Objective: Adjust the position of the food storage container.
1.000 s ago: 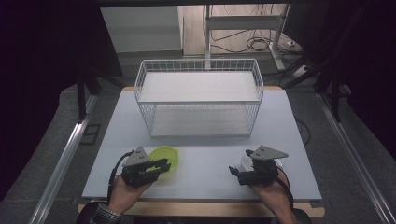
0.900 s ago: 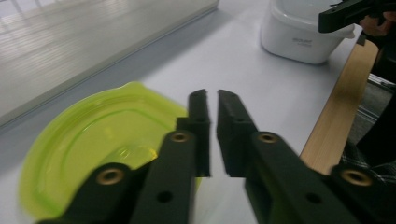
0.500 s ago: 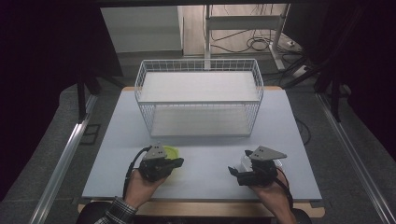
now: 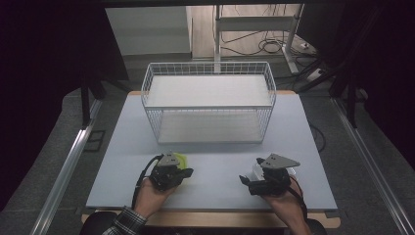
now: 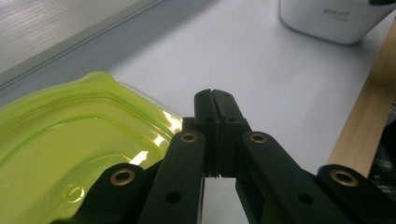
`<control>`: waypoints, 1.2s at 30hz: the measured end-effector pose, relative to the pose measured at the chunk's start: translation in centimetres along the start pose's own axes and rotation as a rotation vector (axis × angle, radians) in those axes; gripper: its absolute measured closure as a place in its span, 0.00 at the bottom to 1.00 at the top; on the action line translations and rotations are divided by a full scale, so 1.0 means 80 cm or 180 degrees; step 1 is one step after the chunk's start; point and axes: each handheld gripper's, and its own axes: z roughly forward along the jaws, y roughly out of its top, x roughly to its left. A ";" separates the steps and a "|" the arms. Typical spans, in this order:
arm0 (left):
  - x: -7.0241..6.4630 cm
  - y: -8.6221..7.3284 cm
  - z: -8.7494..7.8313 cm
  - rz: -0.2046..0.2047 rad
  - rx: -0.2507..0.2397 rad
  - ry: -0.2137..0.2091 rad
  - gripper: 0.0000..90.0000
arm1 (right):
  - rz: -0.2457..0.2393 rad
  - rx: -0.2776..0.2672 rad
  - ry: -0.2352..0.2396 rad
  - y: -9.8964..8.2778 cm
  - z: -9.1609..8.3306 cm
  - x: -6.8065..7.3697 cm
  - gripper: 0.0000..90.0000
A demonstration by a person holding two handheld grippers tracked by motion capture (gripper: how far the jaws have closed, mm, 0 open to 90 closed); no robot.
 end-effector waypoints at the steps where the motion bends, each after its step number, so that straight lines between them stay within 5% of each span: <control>1: 0.002 -0.002 -0.001 -0.0021 0.0010 0.0009 1.00 | -0.0007 0.0001 -0.0001 0.000 0.000 -0.001 0.16; 29: 0.065 -0.028 -0.038 -0.0479 0.0011 0.0460 1.00 | -0.0026 0.0042 -0.0016 -0.001 0.000 -0.002 0.16; 36: 0.049 -0.025 -0.038 -0.0378 -0.0103 0.0332 0.96 | 0.0070 0.0058 -0.0039 -0.001 -0.002 -0.005 0.23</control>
